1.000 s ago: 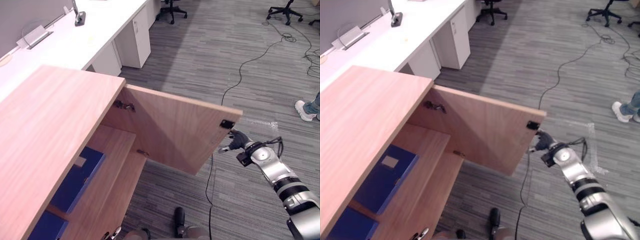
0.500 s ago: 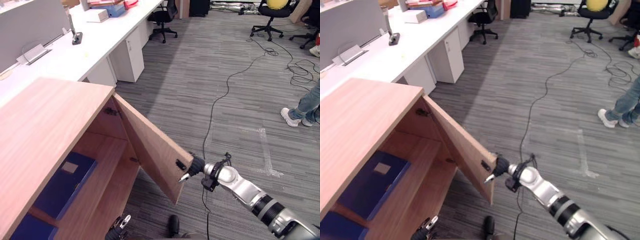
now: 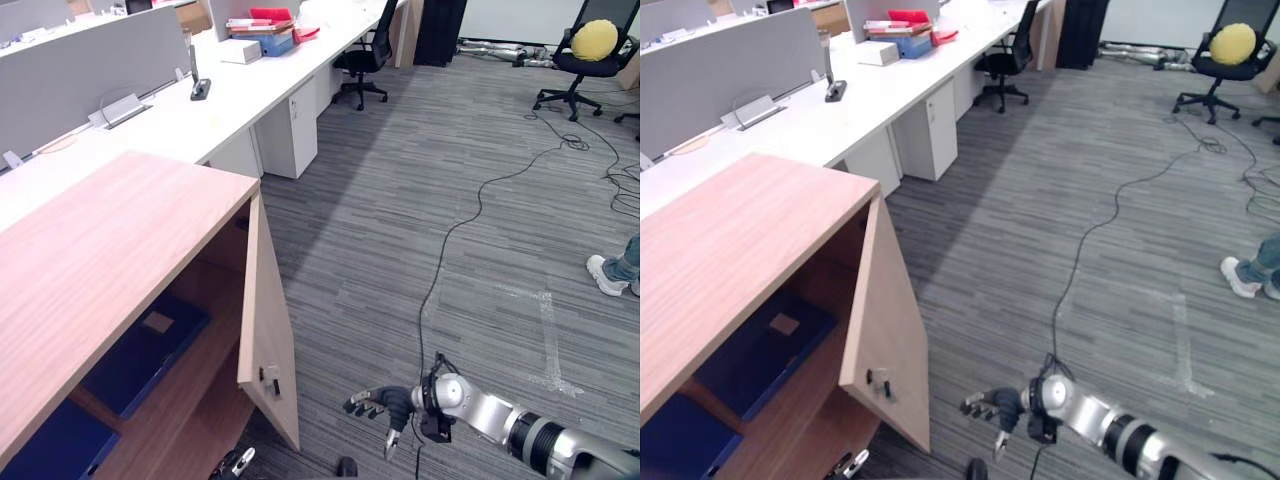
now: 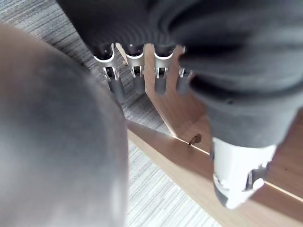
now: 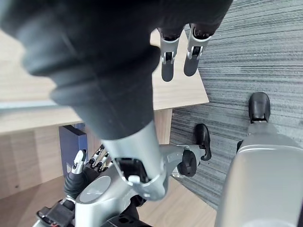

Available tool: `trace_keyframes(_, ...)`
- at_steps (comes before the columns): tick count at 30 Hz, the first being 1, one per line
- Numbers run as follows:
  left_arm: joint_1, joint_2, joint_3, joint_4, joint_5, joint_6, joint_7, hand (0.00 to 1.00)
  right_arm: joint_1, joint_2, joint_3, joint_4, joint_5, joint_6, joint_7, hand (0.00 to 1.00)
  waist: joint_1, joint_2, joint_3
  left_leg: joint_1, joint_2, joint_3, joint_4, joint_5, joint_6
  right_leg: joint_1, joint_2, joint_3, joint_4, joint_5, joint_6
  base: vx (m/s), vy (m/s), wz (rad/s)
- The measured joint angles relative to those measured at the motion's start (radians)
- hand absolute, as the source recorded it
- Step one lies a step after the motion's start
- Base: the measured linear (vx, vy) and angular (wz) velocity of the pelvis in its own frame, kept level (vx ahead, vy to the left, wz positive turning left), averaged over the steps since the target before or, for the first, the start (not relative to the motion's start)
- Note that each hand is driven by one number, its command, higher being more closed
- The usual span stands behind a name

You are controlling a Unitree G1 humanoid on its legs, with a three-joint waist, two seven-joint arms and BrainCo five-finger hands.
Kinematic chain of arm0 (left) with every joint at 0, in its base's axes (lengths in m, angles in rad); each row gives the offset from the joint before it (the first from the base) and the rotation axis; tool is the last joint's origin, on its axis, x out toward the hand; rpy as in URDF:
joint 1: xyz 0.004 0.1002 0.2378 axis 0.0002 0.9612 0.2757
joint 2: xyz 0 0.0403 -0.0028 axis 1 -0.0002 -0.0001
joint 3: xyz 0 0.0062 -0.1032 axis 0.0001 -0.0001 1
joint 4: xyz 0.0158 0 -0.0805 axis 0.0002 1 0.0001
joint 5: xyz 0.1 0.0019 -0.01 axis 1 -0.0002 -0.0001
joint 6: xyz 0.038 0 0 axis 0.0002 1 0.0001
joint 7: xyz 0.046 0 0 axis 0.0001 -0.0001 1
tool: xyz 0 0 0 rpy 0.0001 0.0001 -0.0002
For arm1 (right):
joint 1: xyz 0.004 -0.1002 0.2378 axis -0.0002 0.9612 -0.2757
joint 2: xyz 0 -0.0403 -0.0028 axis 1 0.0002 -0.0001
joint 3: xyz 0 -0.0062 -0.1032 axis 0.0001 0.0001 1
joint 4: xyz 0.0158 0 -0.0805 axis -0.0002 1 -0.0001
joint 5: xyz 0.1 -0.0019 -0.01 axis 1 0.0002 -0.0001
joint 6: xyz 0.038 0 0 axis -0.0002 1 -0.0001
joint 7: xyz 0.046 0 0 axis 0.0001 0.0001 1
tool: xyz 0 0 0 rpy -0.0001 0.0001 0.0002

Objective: Walk over to the cabinet, pick up the folder, carry it to the office cabinet, place the folder inside the office cabinet, then close the office cabinet door

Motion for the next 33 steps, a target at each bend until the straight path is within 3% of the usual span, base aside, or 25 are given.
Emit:
trace_keyframes(5, -0.013, 0.005, 0.011, 0.014, 0.0, 0.001, -0.018, 0.0, 0.056, 0.012, -0.032, 0.075, 0.233, 0.076, 0.028, 0.0, 0.014, 0.008, 0.028, -0.003, -0.011, -0.015, 0.023, 0.008, -0.017, 0.03, -0.011, -0.026, -0.019, 0.006, 0.002, 0.06, 0.076, 0.14)
trace_keyframes(8, -0.035, 0.006, 0.015, 0.035, 0.001, -0.009, -0.027, 0.0, 0.058, 0.02, -0.038, 0.144, 0.318, 0.089, 0.033, 0.0, 0.026, 0.025, 0.075, -0.072, -0.027, -0.057, 0.1, 0.002, -0.012, 0.035, -0.035, -0.098, -0.023, 0.004, 0.005, -0.04, 0.055, 0.73)
trace_keyframes(10, -0.053, 0.006, 0.025, 0.085, 0.016, -0.012, -0.024, 0.0, 0.085, 0.059, -0.133, 0.214, 0.365, 0.091, 0.01, 0.0, 0.05, 0.047, 0.113, -0.106, -0.028, -0.041, 0.143, 0.003, -0.01, 0.044, -0.049, -0.148, -0.022, 0.002, 0.007, -0.06, 0.053, 0.73)
trace_keyframes(11, -0.062, 0.004, 0.046, 0.135, 0.025, -0.014, -0.024, 0.0, 0.104, 0.096, -0.196, 0.247, 0.377, 0.09, -0.008, 0.0, 0.062, 0.05, 0.12, -0.113, -0.013, 0.013, 0.148, 0.002, 0.004, 0.045, -0.057, -0.167, -0.023, 0.0, 0.005, -0.04, 0.05, 0.73)
trace_keyframes(12, -0.082, 0.004, 0.085, 0.226, 0.067, 0.002, -0.02, 0.0, 0.131, 0.149, -0.287, 0.288, 0.392, 0.084, -0.029, 0.0, 0.06, 0.052, 0.122, -0.13, 0.034, 0.128, 0.183, -0.014, 0.033, 0.045, -0.066, -0.196, -0.027, -0.008, -0.001, -0.02, 0.03, 0.63)
trace_keyframes(14, -0.092, -0.002, 0.127, 0.289, 0.092, 0.005, -0.004, 0.0, 0.165, 0.237, -0.428, 0.372, 0.396, 0.072, -0.072, 0.0, 0.042, 0.052, 0.126, -0.144, 0.079, 0.249, 0.231, -0.033, 0.057, 0.047, -0.087, -0.245, -0.024, -0.016, 0.01, -0.01, 0.05, 0.84)
trace_keyframes(15, -0.089, -0.009, 0.137, 0.288, 0.099, 0.006, 0.002, 0.0, 0.185, 0.281, -0.511, 0.425, 0.395, 0.066, -0.092, 0.0, 0.038, 0.049, 0.127, -0.137, 0.09, 0.3, 0.235, -0.034, 0.058, 0.046, -0.098, -0.266, -0.018, -0.02, 0.017, 0.02, 0.123, 1.08)
trace_keyframes(16, -0.092, -0.023, 0.155, 0.289, 0.108, 0.007, 0.016, 0.0, 0.205, 0.354, -0.663, 0.531, 0.39, 0.053, -0.154, 0.0, 0.025, 0.068, 0.127, -0.108, 0.107, 0.374, 0.206, -0.023, 0.045, 0.047, -0.115, -0.308, -0.002, -0.029, 0.033, 0.04, 0.146, 0.77)
trace_keyframes(17, -0.096, -0.026, 0.16, 0.289, 0.108, 0.008, 0.018, 0.0, 0.204, 0.372, -0.698, 0.558, 0.389, 0.047, -0.172, 0.0, 0.024, 0.067, 0.133, -0.105, 0.105, 0.383, 0.202, -0.015, 0.036, 0.05, -0.121, -0.313, 0.003, -0.03, 0.037, 0.03, 0.186, 0.71)
trace_keyframes(19, -0.107, -0.041, 0.19, 0.302, 0.107, 0.014, 0.036, 0.0, 0.206, 0.48, -0.986, 0.739, 0.34, 0.023, -0.309, 0.0, 0.021, 0.066, 0.14, -0.087, 0.057, 0.392, 0.148, 0.002, 0.042, 0.062, -0.17, -0.339, 0.011, -0.02, 0.07, 0.03, 0.203, 0.38)
trace_keyframes(20, -0.11, -0.042, 0.196, 0.312, 0.107, 0.017, 0.039, 0.0, 0.209, 0.498, -1.052, 0.773, 0.33, 0.021, -0.341, 0.0, 0.018, 0.066, 0.139, -0.074, 0.04, 0.389, 0.125, 0.013, 0.038, 0.067, -0.183, -0.342, 0.011, -0.016, 0.077, 0.06, 0.199, 0.33)
trace_keyframes(22, -0.128, -0.036, 0.208, 0.33, 0.132, 0.028, 0.064, 0.0, 0.249, 0.553, -1.243, 0.842, 0.305, -0.001, -0.48, 0.0, -0.006, 0.058, 0.14, -0.004, -0.045, 0.359, -0.032, 0.085, 0.059, 0.092, -0.239, -0.383, 0.004, -0.007, 0.108, 0.09, 0.193, 0.55)
trace_keyframes(25, -0.171, -0.035, 0.224, 0.329, 0.159, 0.03, 0.088, 0.0, 0.291, 0.611, -1.422, 0.86, 0.299, -0.006, -0.584, 0.0, -0.027, 0.055, 0.134, 0.066, -0.107, 0.311, -0.211, 0.179, 0.07, 0.115, -0.269, -0.44, -0.015, 0.001, 0.131, 0.13, 0.125, 0.63)
trace_keyframes(26, -0.18, -0.034, 0.226, 0.329, 0.166, 0.03, 0.093, 0.0, 0.294, 0.62, -1.446, 0.86, 0.299, -0.006, -0.597, 0.0, -0.027, 0.053, 0.134, 0.072, -0.111, 0.307, -0.224, 0.184, 0.073, 0.118, -0.272, -0.446, -0.013, 0.0, 0.131, 0.1, 0.091, 0.33)
trace_keyframes(28, -0.207, -0.03, 0.227, 0.339, 0.171, 0.029, 0.101, 0.0, 0.301, 0.634, -1.505, 0.86, 0.299, -0.01, -0.622, 0.0, -0.049, 0.048, 0.137, 0.084, -0.136, 0.26, -0.224, 0.183, 0.079, 0.108, -0.34, -0.479, 0.135, -0.067, 0.156, 0.08, 0.131, 0.59)
trace_keyframes(29, -0.211, -0.03, 0.223, 0.341, 0.175, 0.029, 0.103, 0.0, 0.305, 0.636, -1.525, 0.85, 0.299, -0.021, -0.628, 0.0, -0.057, 0.048, 0.136, 0.093, -0.145, 0.242, -0.222, 0.181, 0.082, 0.091, -0.366, -0.47, 0.218, -0.097, 0.144, 0.09, 0.187, 0.9)
trace_keyframes(30, -0.211, -0.025, 0.209, 0.341, 0.186, 0.024, 0.106, 0.0, 0.321, 0.633, -1.547, 0.834, 0.303, -0.031, -0.632, 0.0, -0.07, 0.046, 0.135, 0.108, -0.157, 0.201, -0.215, 0.174, 0.098, 0.049, -0.415, -0.411, 0.384, -0.13, 0.105, 0.07, 0.159, 0.8)
trace_keyframes(31, -0.211, -0.024, 0.201, 0.342, 0.192, 0.023, 0.107, 0.0, 0.326, 0.632, -1.562, 0.833, 0.31, -0.035, -0.632, 0.0, -0.073, 0.043, 0.132, 0.107, -0.16, 0.175, -0.202, 0.169, 0.108, 0.015, -0.421, -0.324, 0.46, -0.154, 0.1, 0.07, 0.134, 1.12)
trace_keyframes(32, -0.219, -0.009, 0.197, 0.342, 0.207, 0.023, 0.109, 0.0, 0.336, 0.646, -1.57, 0.833, 0.316, -0.035, -0.632, 0.0, -0.08, 0.04, 0.128, 0.099, -0.16, 0.129, -0.183, 0.165, 0.112, -0.034, -0.375, -0.099, 0.52, -0.215, 0.114, 0.08, 0.039, 1.06)
trace_keyframes(33, -0.221, -0.003, 0.211, 0.339, 0.215, 0.02, 0.109, 0.0, 0.341, 0.667, -1.593, 0.833, 0.318, -0.035, -0.632, 0.0, -0.078, 0.025, 0.13, 0.096, -0.162, 0.097, -0.178, 0.164, 0.111, -0.05, -0.324, 0.041, 0.528, -0.241, 0.119, 0.07, -0.027, 1.26)
